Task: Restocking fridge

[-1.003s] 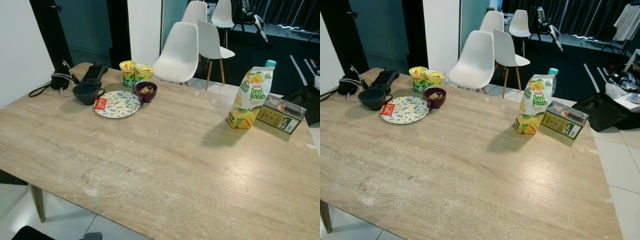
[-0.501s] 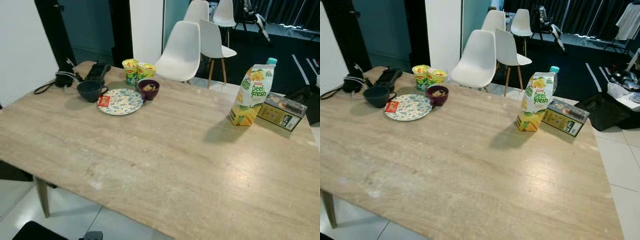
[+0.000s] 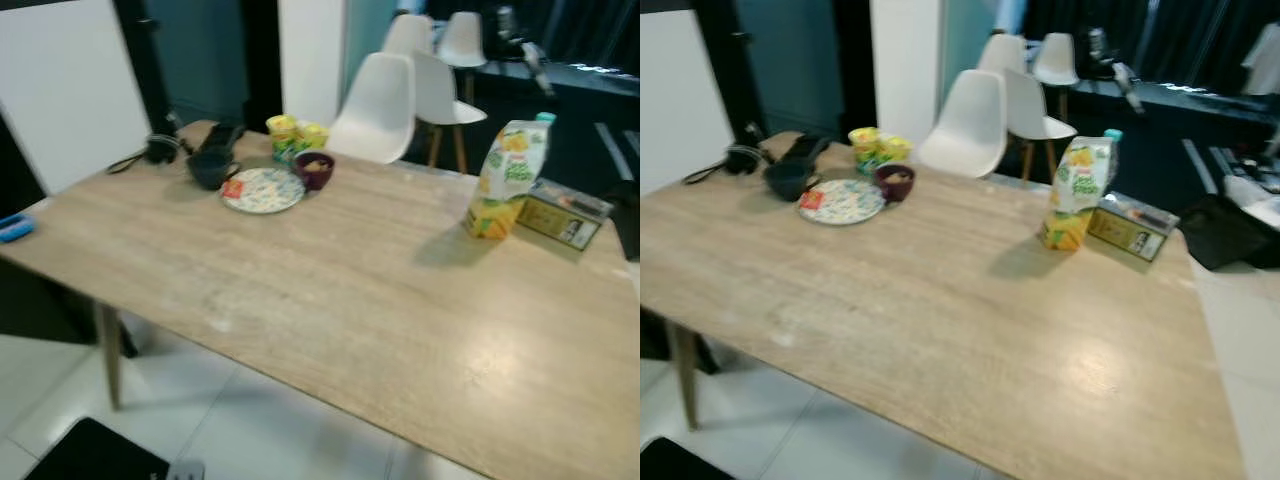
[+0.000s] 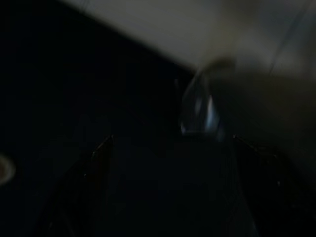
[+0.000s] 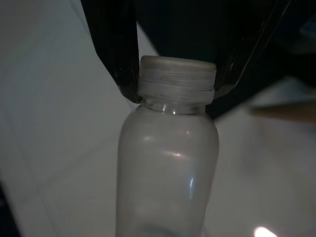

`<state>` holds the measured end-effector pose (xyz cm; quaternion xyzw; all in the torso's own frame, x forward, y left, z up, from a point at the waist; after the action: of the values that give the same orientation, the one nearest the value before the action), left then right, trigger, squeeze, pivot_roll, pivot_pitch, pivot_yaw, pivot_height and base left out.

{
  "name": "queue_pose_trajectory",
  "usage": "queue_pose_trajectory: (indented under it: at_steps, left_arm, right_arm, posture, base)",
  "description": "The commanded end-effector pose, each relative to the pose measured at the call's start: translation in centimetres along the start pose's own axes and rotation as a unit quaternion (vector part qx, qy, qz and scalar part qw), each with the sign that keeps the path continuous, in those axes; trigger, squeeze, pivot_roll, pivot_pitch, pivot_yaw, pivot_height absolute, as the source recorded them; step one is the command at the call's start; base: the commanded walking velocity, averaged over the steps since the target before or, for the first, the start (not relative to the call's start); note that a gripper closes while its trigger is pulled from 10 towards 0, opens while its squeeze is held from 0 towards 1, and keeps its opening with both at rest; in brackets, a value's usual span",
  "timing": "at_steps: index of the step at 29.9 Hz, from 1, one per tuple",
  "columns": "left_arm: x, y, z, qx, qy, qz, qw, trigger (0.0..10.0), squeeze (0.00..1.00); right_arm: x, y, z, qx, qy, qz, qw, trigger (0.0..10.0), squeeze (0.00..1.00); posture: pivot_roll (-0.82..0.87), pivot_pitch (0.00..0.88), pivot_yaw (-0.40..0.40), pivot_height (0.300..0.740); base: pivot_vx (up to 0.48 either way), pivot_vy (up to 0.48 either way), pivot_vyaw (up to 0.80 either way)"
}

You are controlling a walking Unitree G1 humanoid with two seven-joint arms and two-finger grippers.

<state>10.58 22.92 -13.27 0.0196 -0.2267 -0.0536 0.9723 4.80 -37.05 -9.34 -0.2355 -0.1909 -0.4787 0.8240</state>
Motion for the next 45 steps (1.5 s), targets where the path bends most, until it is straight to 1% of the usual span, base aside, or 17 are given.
queue_pose_trajectory:
  at_steps: [1,11,15,16,19,20,21,23,24,25,26,27,29,31,35,41,45]
  left_arm:
    - [0.9,-0.5,-0.3,-0.009,-0.01,-0.009,1.0,10.0,0.0]
    - [1.1,-0.7,-0.4,-0.012,-0.011,-0.006,1.0,10.0,0.0]
    - [1.1,-1.0,-0.4,-0.016,-0.01,-0.007,1.0,10.0,0.0]
    - [1.1,-1.0,-0.4,-0.016,-0.01,-0.007,1.0,10.0,0.0]
    - [1.3,-1.0,-0.5,-0.019,-0.011,-0.01,1.0,10.0,0.0]
    - [1.3,-1.0,-0.5,-0.019,-0.011,-0.01,1.0,10.0,0.0]
    - [1.4,-1.0,-0.5,-0.02,-0.012,-0.011,1.0,10.0,0.0]
    - [1.7,-1.1,-0.5,-0.022,-0.013,-0.015,1.0,10.0,0.0]
    - [1.8,-1.1,-0.6,-0.023,-0.013,-0.017,1.0,10.0,0.0]
    - [1.9,-1.1,-0.6,-0.024,-0.014,-0.018,0.999,10.0,0.0]
    - [1.9,-1.1,-0.6,-0.024,-0.014,-0.018,0.999,10.0,0.0]
    - [2.0,-1.1,-0.6,-0.024,-0.014,-0.019,0.999,10.0,0.0]
    - [2.3,-1.1,-0.7,-0.026,-0.016,-0.022,0.999,10.0,0.0]
    - [2.3,-1.1,-0.7,-0.026,-0.016,-0.022,0.999,10.0,0.0]
    - [2.7,-1.3,-0.8,-0.03,-0.019,-0.024,0.999,10.0,0.0]
    - [2.8,-1.7,-0.9,-0.036,-0.019,-0.029,0.999,10.0,0.0]
    - [2.6,-2.3,-0.9,-0.042,-0.017,-0.031,0.998,10.0,0.0]
  right_arm:
    - [-0.5,-0.9,0.0,-0.011,0.007,0.009,1.0,10.0,0.0]
    - [-1.2,-0.5,0.1,-0.005,0.016,0.016,1.0,10.0,0.0]
    - [-2.2,0.5,0.2,0.015,0.031,0.058,0.998,10.0,0.0]
    - [-2.2,0.5,0.2,0.015,0.031,0.058,0.998,10.0,0.0]
    - [-3.2,1.4,0.4,0.035,0.045,0.124,0.991,10.0,0.0]
    - [-3.2,1.4,0.4,0.035,0.045,0.124,0.991,10.0,0.0]
    - [-3.5,1.8,0.4,0.044,0.049,0.15,0.986,10.0,0.0]
    - [-4.5,3.1,0.7,0.076,0.059,0.229,0.969,10.0,0.0]
    - [-4.8,3.5,0.8,0.087,0.062,0.253,0.962,10.0,0.0]
    - [-5.2,4.0,0.9,0.099,0.067,0.273,0.955,10.0,0.0]
    - [-5.2,4.0,0.9,0.099,0.067,0.273,0.955,10.0,0.0]
    - [-5.5,4.5,1.1,0.108,0.07,0.287,0.949,10.0,0.0]
    - [-6.2,5.3,1.3,0.124,0.074,0.323,0.935,10.0,0.0]
    - [-6.2,5.3,1.3,0.124,0.074,0.323,0.935,10.0,0.0]
    - [-7.2,6.3,1.7,0.144,0.079,0.366,0.916,10.0,0.0]
    - [-8.1,7.1,2.1,0.159,0.085,0.385,0.905,10.0,0.0]
    - [-8.4,6.9,2.1,0.158,0.089,0.391,0.902,10.0,0.0]
  posture:
    - [0.13,0.0,-0.1,0.74]
    - [0.13,0.0,-0.096,0.74]
    - [0.12,0.0,-0.089,0.74]
    - [0.12,0.0,-0.089,0.74]
    - [0.11,0.0,-0.084,0.74]
    - [0.11,0.0,-0.084,0.74]
    - [0.11,0.0,-0.084,0.74]
    - [0.1,0.0,-0.074,0.74]
    - [0.1,0.0,-0.074,0.74]
    - [0.1,0.0,-0.07,0.74]
    - [0.1,0.0,-0.07,0.74]
    - [0.1,0.0,-0.068,0.74]
    - [0.09,0.0,-0.064,0.74]
    - [0.09,0.0,-0.064,0.74]
    - [0.09,0.0,-0.06,0.74]
    - [0.07,0.0,-0.048,0.74]
    - [0.09,0.0,-0.066,0.74]
  base:
    - [-0.3,0.0,0.0]
    - [-0.294,0.0,0.0]
    - [-0.296,0.0,0.0]
    - [-0.296,0.0,0.0]
    - [-0.294,0.0,0.0]
    - [-0.292,0.0,0.0]
    - [-0.292,0.0,0.0]
    - [-0.294,0.0,0.0]
    - [-0.292,0.0,0.0]
    - [-0.292,0.0,0.0]
    - [-0.292,0.0,0.0]
    - [-0.292,0.0,0.0]
    - [-0.291,0.0,0.0]
    - [-0.292,0.0,0.0]
    - [-0.289,0.0,0.0]
    - [-0.289,0.0,0.0]
    - [-0.289,0.0,0.0]
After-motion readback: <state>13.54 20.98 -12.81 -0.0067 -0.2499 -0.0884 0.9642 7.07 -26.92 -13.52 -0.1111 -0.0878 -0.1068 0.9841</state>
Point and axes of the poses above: a point about 5 cm out from each wrist's last joint towards the gripper, its own z axis pointing back from the gripper into the wrist, its own x axis along the axis of the wrist's last joint, y = z × x, the point moved 3 cm from there along -z, pointing out of the wrist towards the gripper, and after that the axes turned 11 degrees about -z, right-handed, at the moved point
